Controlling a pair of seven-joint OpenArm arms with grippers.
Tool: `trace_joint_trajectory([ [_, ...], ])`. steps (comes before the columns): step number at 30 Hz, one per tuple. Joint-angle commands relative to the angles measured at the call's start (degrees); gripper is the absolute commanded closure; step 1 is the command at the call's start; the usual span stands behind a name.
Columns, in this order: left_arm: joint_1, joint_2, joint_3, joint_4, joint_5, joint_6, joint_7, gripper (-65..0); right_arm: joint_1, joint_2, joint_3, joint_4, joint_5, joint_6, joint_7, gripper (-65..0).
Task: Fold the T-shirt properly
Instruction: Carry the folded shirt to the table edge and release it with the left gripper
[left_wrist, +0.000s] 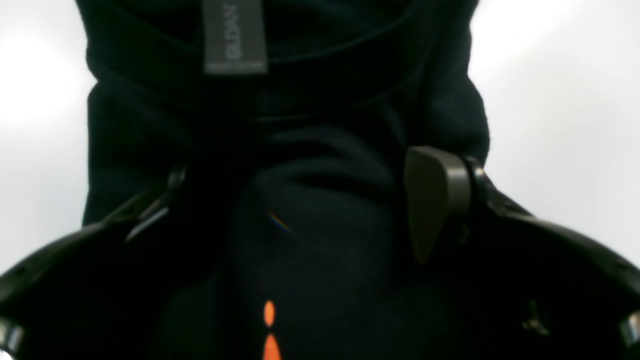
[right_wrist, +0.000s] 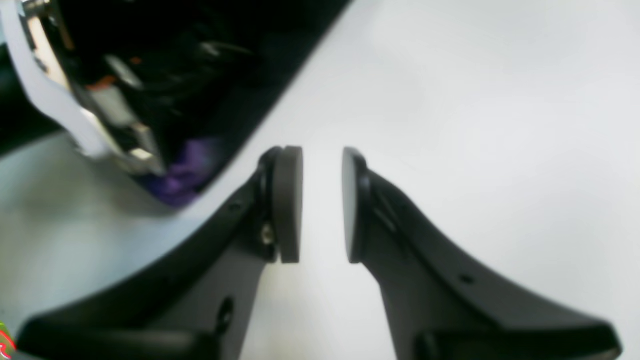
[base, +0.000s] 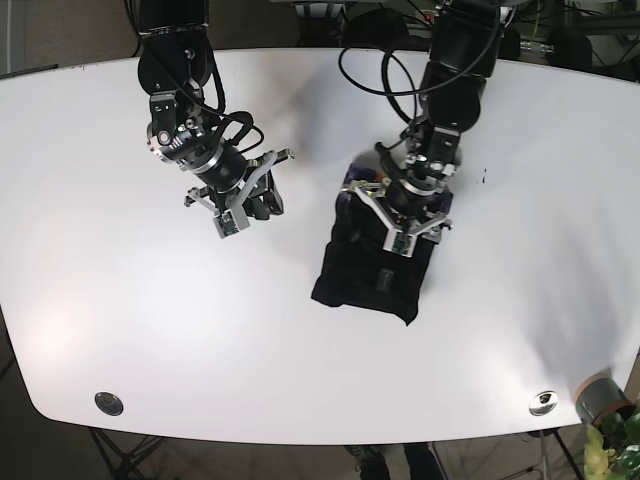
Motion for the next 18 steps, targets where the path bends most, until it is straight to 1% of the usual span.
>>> trace_joint_trajectory([
  [1, 1.78, -3.82, -4.38, -1.06, 2.89, -0.85, 6.63, -49.2, 0.63, 0.10, 0.15, 2.05, 0.67, 0.22, 1.25, -12.2],
  [3, 2.22, -5.67, -7.63, -1.24, 2.89, -3.40, 6.80, -49.0, 0.63, 0.10, 0.15, 2.84, 0.67, 0.22, 1.25, -12.2],
  [8, 2.92, -12.70, -16.69, -1.77, 2.89, -9.46, 10.58, -48.8, 0.63, 0.10, 0.15, 3.63, 0.67, 0.22, 1.25, -12.2],
  [10, 2.92, -15.60, -19.15, -3.26, 3.16, -10.96, 11.64, -48.6, 0.63, 0.10, 0.15, 3.72, 0.67, 0.22, 1.25, -12.2],
  [13, 2.57, -20.61, -21.52, -8.45, 3.16, -11.66, 12.08, -48.6, 0.63, 0.10, 0.15, 5.04, 0.67, 0.22, 1.25, -12.2],
  [15, 0.82, -24.75, -21.79, -12.76, 2.98, -11.75, 11.73, -48.6, 0.63, 0.10, 0.15, 5.83, 0.67, 0.22, 1.25, -12.2],
  [18, -0.59, -29.49, -21.96, -19.26, 2.98, -11.84, 11.55, -48.6, 0.19, 0.10, 0.15, 7.33, 0.67, 0.22, 1.25, -12.2],
])
